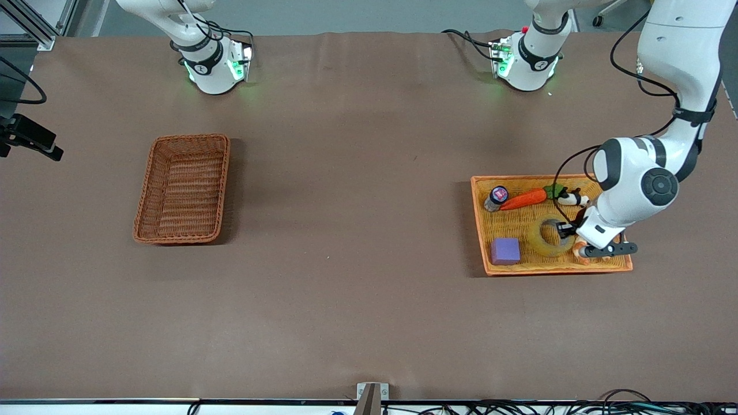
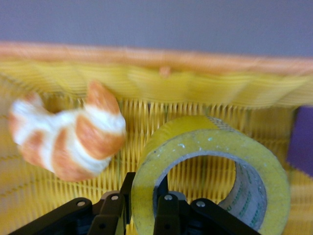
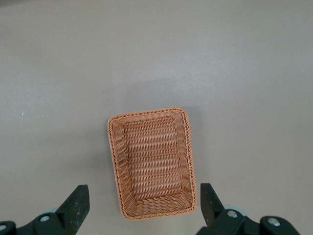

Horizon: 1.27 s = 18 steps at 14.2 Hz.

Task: Move tape to another basket
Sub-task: 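Lower the left gripper onto the yellow tape roll and grasp it, then lift the tape roll and carry it toward the table middle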

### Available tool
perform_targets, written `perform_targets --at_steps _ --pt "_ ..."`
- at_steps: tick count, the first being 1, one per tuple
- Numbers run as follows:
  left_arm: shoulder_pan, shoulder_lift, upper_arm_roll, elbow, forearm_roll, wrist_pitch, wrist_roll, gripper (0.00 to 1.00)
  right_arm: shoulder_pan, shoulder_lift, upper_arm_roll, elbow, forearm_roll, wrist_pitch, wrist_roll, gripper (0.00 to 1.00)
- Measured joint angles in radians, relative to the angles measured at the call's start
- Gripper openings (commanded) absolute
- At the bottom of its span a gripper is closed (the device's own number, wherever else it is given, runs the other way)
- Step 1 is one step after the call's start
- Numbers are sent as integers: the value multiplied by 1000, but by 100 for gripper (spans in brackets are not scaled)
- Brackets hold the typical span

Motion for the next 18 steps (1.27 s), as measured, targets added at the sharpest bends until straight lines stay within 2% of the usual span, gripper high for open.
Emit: perform_targets --at_steps 2,4,5,7,10,13,15,18 --pt "-7 -35 -30 109 0 -154 -7 0 0 0 0 0 0 0 0 100" --pt "-38 -53 -76 261 0 -330 -77 0 0 0 0 0 0 0 0 100" --pt "-74 -49 -87 334 0 -402 -139 0 0 0 0 0 0 0 0 100" --pt "-177 -18 -92 429 0 -463 -274 0 0 0 0 0 0 0 0 100" --pt "-395 109 -92 522 0 -460 -509 0 0 0 0 0 0 0 0 100" --pt "-557 283 -91 674 1 -406 -732 1 0 0 0 0 0 0 0 100" --pt "-635 373 -91 734 1 -278 -836 1 0 0 0 0 0 0 0 100" --pt "-741 482 -88 755 1 -114 -942 5 0 0 0 0 0 0 -3 100"
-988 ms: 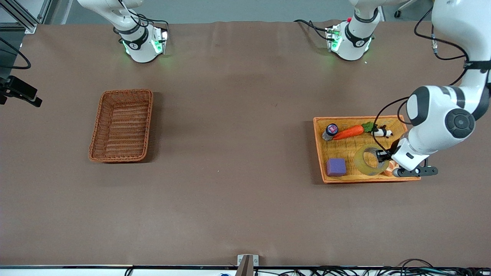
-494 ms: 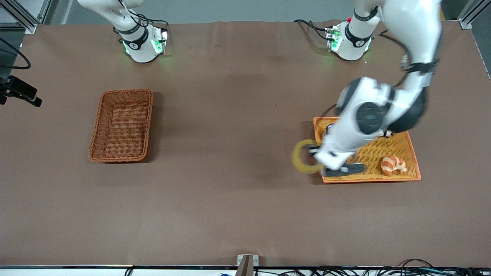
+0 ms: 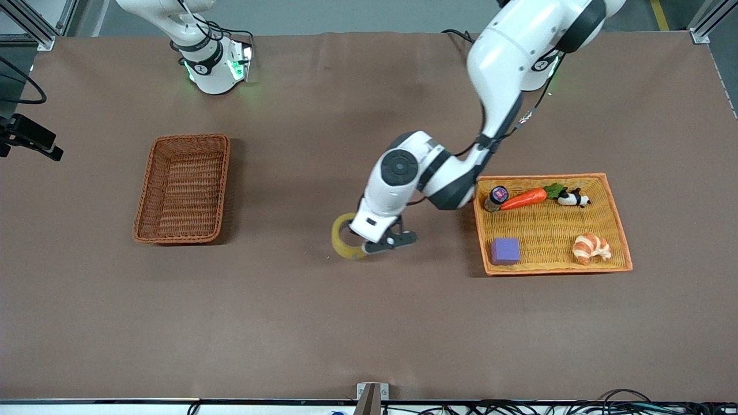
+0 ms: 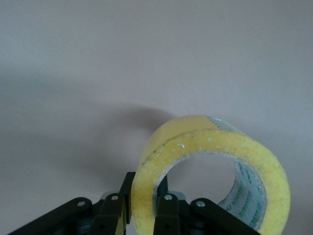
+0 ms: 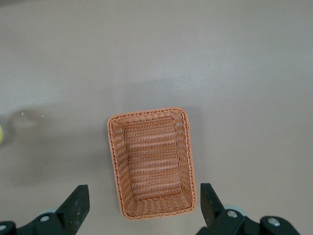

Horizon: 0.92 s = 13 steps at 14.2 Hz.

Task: Move tape to another basket
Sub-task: 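Lift the tape roll and carry it toward the table middle, then grasp the tape with the right gripper while the left gripper withdraws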

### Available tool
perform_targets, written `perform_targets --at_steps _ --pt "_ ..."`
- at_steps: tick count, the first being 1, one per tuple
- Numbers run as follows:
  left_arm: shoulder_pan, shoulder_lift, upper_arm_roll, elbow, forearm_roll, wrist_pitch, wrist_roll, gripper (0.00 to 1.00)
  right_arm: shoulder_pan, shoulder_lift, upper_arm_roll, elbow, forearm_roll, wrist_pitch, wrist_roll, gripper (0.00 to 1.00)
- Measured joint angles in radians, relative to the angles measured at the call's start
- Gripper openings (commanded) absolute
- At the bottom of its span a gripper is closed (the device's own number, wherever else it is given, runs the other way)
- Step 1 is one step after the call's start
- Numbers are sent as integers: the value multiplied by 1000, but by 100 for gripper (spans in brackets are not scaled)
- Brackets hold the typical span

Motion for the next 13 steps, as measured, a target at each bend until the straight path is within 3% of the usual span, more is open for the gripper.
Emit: perform_targets --at_steps 4,8,9,13 --pt "-57 61 0 8 -2 24 -28 11 0 0 0 0 0 0 -11 100" --pt "-83 61 -1 19 -15 -13 -43 42 0 0 0 0 0 0 -12 100" --pt "-88 61 -1 19 -15 -16 -43 99 0 0 0 0 0 0 -13 100" --pt "-106 52 0 37 -16 -37 -45 100 0 0 0 0 0 0 -13 100"
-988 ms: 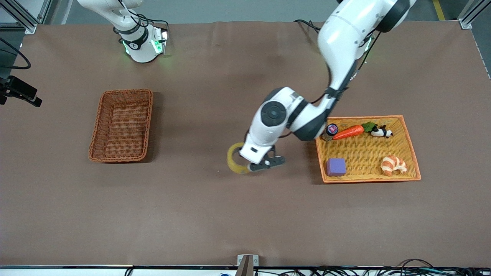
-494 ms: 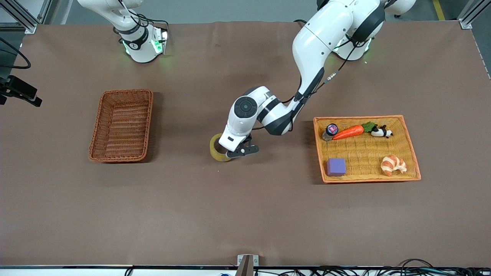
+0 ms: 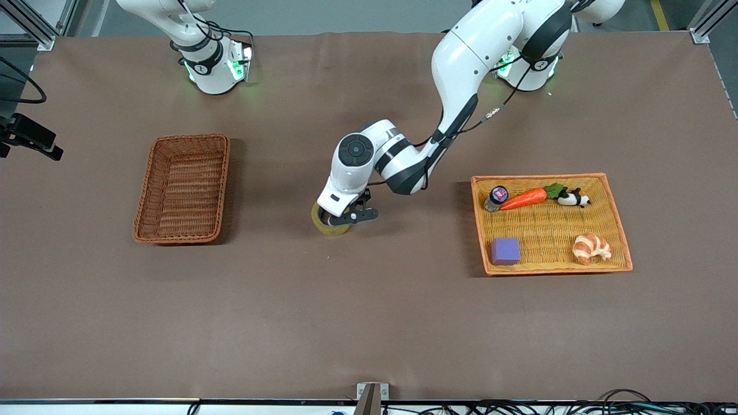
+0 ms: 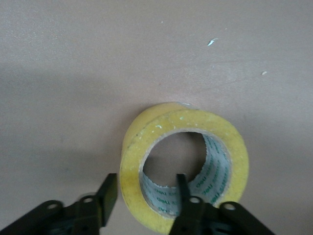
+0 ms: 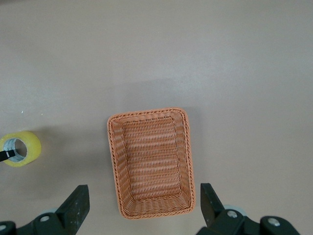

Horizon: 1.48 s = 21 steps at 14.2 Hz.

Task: Move tape to another basket
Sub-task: 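Grasp the tape with the right gripper while the left gripper withdraws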

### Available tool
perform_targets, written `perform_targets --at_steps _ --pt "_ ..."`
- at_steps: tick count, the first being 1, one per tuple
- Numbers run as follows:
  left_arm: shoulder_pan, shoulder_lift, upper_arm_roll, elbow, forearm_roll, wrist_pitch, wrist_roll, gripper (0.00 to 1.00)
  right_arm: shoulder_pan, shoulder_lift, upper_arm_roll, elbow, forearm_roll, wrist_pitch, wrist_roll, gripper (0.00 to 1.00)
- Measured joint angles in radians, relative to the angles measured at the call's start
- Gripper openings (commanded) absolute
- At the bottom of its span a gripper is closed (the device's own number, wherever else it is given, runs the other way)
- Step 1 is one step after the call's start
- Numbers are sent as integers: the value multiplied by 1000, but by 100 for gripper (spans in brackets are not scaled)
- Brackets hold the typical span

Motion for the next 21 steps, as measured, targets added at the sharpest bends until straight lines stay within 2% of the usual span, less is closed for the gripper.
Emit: perform_targets --at_steps 3,5,8,13,14,17,19,21 --pt "25 -57 45 25 0 -138 0 100 14 5 15 -8 10 -2 -10 100" --pt "94 -142 76 43 8 -268 29 100 64 21 47 -32 16 7 -11 100" --pt "235 -311 80 45 92 -476 90 100 115 97 158 -61 16 85 15 100" --pt "372 -509 80 30 149 -719 105 100 145 296 392 -146 15 367 342 100" --pt "404 -540 79 29 149 -731 131 100 178 338 411 -172 9 435 393 100" --pt "500 -636 77 26 149 -813 321 100 275 465 418 -234 -41 604 471 100" --pt "584 -693 77 3 138 -857 465 100 314 531 418 -259 -105 672 502 100" --pt "672 -736 76 -28 117 -860 596 100 326 570 418 -269 -168 686 521 100"
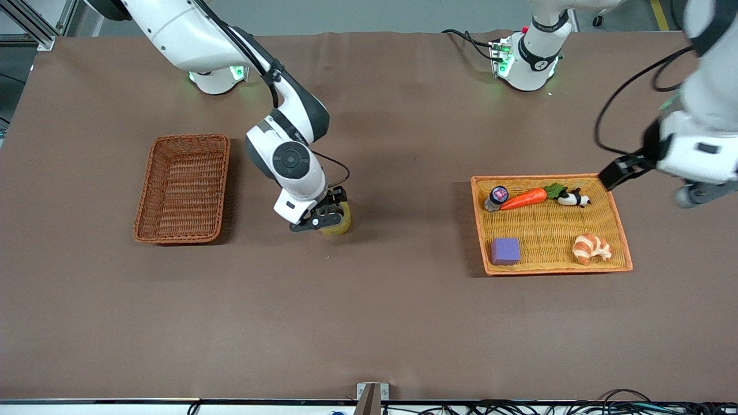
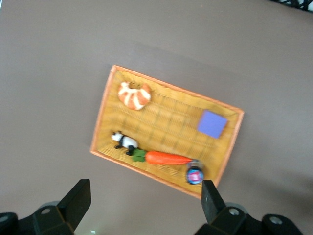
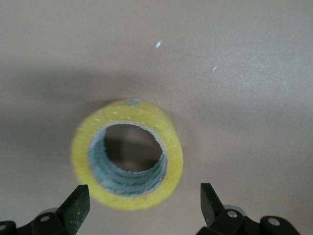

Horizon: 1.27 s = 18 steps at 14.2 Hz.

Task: Move tape to another basket
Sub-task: 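Grasp the tape with the right gripper while the left gripper withdraws, then lift the tape roll upward with the right gripper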

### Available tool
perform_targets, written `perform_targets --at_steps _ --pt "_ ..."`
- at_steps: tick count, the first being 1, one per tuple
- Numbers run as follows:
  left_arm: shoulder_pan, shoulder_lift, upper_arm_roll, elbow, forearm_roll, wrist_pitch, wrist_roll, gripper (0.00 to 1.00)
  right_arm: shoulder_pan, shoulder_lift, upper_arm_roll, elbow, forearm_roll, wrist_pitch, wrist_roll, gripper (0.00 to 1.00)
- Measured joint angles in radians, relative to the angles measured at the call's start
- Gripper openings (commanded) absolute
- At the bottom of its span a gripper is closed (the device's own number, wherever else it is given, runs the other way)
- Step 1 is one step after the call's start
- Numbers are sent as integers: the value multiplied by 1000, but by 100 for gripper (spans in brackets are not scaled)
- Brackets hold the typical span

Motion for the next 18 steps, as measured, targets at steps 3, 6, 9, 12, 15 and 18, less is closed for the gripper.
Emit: perform_targets --at_steps 3,6,9,12,15,18 --pt "82 -57 -1 -55 -39 0 106 100 -7 9 -5 -14 -36 7 0 100" --pt "126 -91 -2 -124 -75 4 153 100 -4 27 -6 -28 -43 49 5 100" --pt "152 -93 -2 -161 -101 59 230 100 -1 57 -5 -34 -91 95 43 99" --pt "154 -104 -8 -186 -103 79 247 100 -2 83 -7 -35 -105 127 51 89" --pt "154 -118 -10 -194 -103 84 272 100 -2 94 -8 -35 -115 134 53 34" --pt "157 -124 -9 -193 -103 90 300 100 -2 94 -8 -34 -115 134 82 0"
